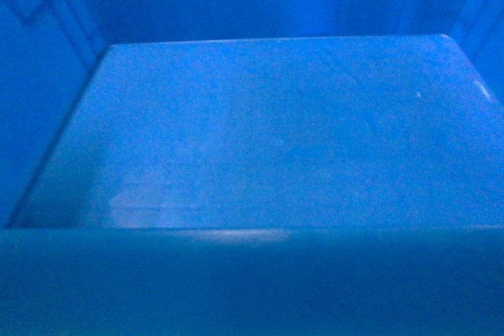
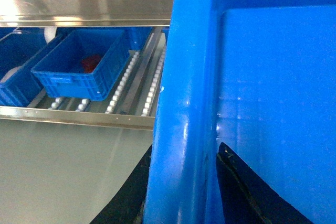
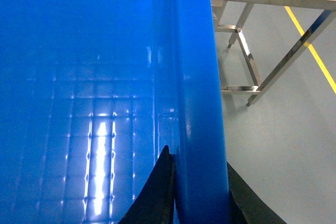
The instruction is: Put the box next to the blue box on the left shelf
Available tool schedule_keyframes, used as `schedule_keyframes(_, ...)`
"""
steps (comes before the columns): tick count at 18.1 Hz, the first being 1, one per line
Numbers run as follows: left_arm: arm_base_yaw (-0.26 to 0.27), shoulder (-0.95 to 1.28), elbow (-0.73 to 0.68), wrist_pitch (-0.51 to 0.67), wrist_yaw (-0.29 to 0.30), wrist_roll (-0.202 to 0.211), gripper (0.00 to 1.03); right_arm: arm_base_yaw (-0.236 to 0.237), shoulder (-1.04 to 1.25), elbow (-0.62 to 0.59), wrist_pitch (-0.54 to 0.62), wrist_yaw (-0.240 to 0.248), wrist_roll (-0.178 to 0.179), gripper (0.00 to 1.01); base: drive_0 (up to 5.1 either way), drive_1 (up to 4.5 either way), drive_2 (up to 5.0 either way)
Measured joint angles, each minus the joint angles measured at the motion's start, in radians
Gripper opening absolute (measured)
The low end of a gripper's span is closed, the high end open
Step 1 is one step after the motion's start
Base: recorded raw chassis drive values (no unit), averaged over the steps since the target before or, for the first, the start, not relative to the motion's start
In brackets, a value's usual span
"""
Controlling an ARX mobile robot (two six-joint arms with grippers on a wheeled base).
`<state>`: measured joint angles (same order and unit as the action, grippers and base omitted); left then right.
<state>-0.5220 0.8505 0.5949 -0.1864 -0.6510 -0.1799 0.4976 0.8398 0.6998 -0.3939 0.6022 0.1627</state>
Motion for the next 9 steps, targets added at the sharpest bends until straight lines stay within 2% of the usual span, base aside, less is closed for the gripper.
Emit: schedule_keyframes(9,0.000,0.000,0.000,0.003,0.000,0.001,0.30,0.000,-0.001,0.000,0.003,-0.001,0.000,0.12,-5.0,2.48,2.5)
